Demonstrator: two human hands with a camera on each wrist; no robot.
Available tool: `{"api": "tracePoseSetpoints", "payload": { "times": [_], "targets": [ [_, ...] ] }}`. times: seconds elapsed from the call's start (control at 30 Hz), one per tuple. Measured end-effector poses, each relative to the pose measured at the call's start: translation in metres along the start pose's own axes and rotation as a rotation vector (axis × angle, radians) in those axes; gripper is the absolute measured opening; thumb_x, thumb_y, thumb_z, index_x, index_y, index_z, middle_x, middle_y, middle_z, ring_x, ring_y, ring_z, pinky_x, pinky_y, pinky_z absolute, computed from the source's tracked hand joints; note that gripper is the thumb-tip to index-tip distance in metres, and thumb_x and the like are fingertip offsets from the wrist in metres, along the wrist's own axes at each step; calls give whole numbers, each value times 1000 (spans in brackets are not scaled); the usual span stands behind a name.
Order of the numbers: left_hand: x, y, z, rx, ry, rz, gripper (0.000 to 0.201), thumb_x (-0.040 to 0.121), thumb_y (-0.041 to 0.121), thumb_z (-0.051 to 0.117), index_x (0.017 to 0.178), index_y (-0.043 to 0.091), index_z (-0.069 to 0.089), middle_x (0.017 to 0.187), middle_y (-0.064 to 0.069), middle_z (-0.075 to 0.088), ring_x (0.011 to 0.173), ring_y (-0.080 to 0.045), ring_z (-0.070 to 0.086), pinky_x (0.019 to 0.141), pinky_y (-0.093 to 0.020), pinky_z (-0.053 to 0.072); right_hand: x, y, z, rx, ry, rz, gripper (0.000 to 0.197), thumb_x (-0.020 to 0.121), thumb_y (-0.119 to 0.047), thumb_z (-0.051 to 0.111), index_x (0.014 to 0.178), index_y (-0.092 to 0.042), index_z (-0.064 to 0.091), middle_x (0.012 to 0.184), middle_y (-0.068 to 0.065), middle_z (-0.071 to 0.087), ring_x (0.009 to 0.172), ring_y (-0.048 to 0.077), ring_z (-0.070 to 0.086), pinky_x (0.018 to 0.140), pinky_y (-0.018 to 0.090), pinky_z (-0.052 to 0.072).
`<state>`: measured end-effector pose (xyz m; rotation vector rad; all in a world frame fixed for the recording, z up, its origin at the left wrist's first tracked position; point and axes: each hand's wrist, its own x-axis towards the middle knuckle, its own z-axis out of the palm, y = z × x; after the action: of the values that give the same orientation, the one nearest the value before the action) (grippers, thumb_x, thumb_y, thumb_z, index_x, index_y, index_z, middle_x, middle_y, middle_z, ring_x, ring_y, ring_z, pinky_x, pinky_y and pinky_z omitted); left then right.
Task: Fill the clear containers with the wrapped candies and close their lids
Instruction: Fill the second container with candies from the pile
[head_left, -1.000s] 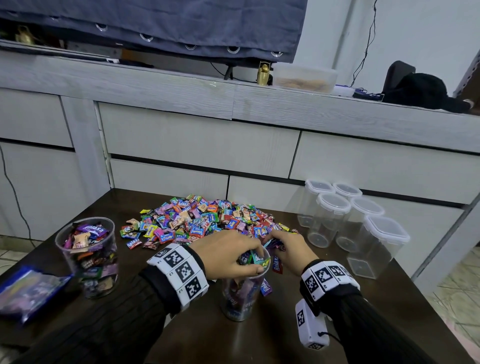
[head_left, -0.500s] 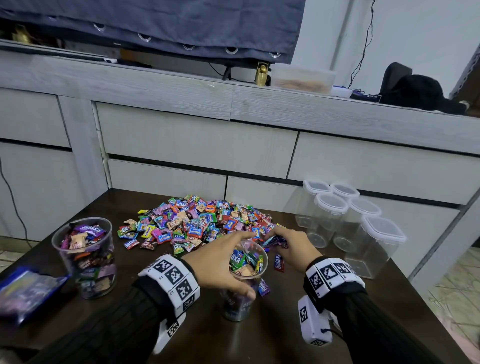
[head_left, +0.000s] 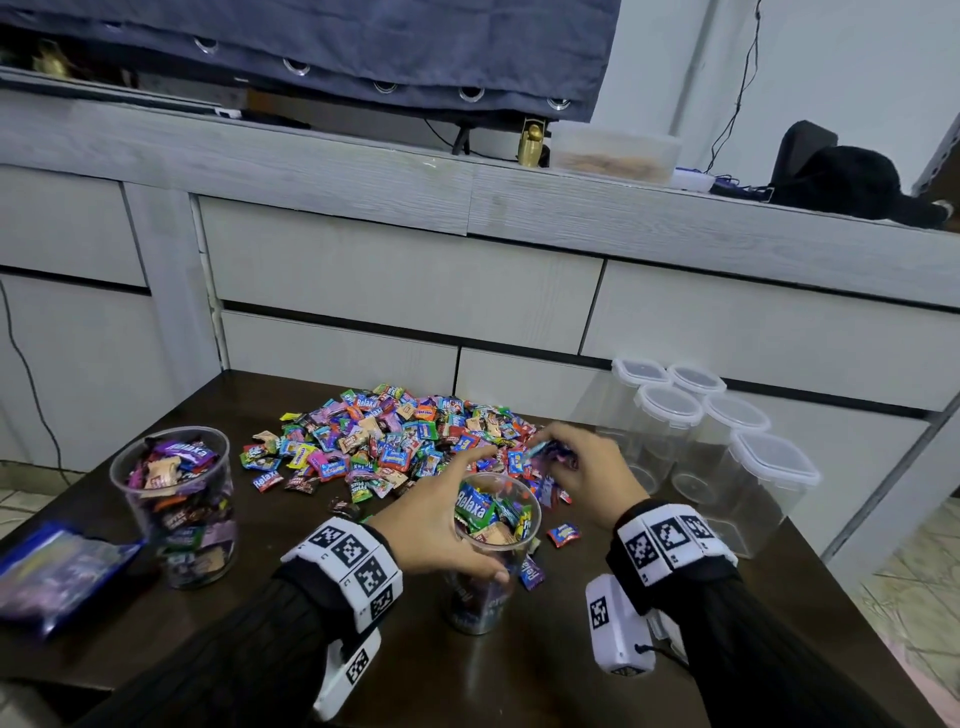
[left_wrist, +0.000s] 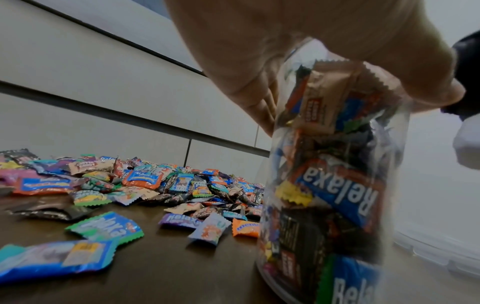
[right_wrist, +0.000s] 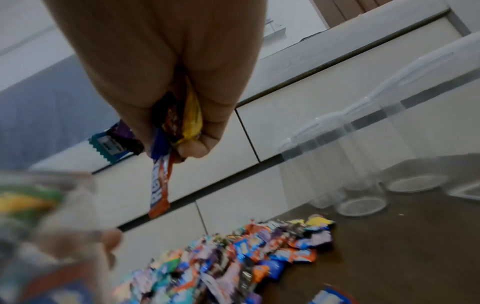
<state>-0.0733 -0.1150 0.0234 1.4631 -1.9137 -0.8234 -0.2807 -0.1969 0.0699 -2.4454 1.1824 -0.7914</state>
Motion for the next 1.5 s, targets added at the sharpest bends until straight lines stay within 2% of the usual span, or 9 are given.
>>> {"api": "tracePoseSetpoints", "payload": {
  "times": [0.13, 0.33, 0.4, 0.6, 0.77, 0.97, 1.23, 1.4, 1.5],
  "targets": [
    [3, 1, 0, 3, 7, -18, 129, 46, 57, 89, 145, 48, 8, 127, 19, 51, 129, -7, 47, 112, -36, 37, 7, -25, -12, 171, 93, -100, 20, 84, -6, 66, 100, -18, 66, 93, -8, 68, 88, 6, 62, 72, 6, 41],
    [5, 0, 0, 32, 33, 1, 127, 44, 61, 87, 146, 30, 18, 141, 6, 49, 131, -7, 45, 113, -33, 36, -1, -54, 2, 239, -64, -250, 23, 83, -3, 66, 101, -18, 65, 94, -13, 66, 86, -3, 61, 79, 9, 45],
    [6, -1, 0, 6, 27, 16, 123, 47, 57, 89, 144, 35, 18, 136, 10, 52, 126, -3, 49, 111, -29, 37, -2, -55, 9, 166, -99, -280, 22, 84, -4, 65, 103, -14, 66, 95, -11, 64, 87, -4, 56, 78, 3, 38],
    [8, -2, 1, -41, 39, 41, 117, 48, 50, 92, 137, 48, 16, 126, 20, 56, 117, 6, 54, 105, -21, 41, -8, -52, 23, 37, -180, -253, 30, 79, -15, 52, 109, -13, 59, 104, 3, 62, 96, 17, 56, 83, 29, 44],
    [8, -5, 2, -56, 50, 49, 119, 48, 52, 91, 135, 56, 11, 124, 33, 49, 117, 16, 48, 95, -3, 37, -12, -49, 26, 29, -148, -282, 34, 69, -20, 50, 100, -12, 60, 93, 1, 57, 84, 11, 48, 73, 19, 34],
    [7, -4, 1, -41, 37, 46, 118, 45, 58, 90, 131, 64, 9, 127, 31, 47, 117, 18, 45, 99, -9, 39, -12, -42, 15, 45, -100, -304, 36, 69, -23, 56, 102, -11, 63, 100, 0, 57, 92, 11, 52, 80, 16, 40],
    [6, -1, 1, -92, 31, 53, 125, 49, 48, 92, 148, 39, 16, 138, 17, 50, 127, 6, 47, 109, -28, 41, -16, -42, 24, 54, -83, -376, 29, 76, -25, 74, 100, -13, 65, 103, -4, 57, 93, 0, 48, 83, 4, 32],
    [5, -2, 1, -63, -2, 11, 128, 48, 53, 90, 146, 49, 9, 135, 16, 53, 122, 6, 50, 108, -23, 40, -17, -45, 25, 72, -143, -345, 18, 81, -27, 72, 92, -13, 71, 90, 1, 67, 83, 11, 59, 76, 26, 46],
    [5, -2, 0, -49, -11, -2, 128, 47, 55, 89, 145, 50, 7, 135, 15, 49, 126, 0, 47, 106, -21, 36, -14, -45, 21, 30, -230, -353, 21, 82, -29, 72, 98, -14, 72, 97, 1, 69, 89, 12, 60, 80, 25, 45]
  ]
}}
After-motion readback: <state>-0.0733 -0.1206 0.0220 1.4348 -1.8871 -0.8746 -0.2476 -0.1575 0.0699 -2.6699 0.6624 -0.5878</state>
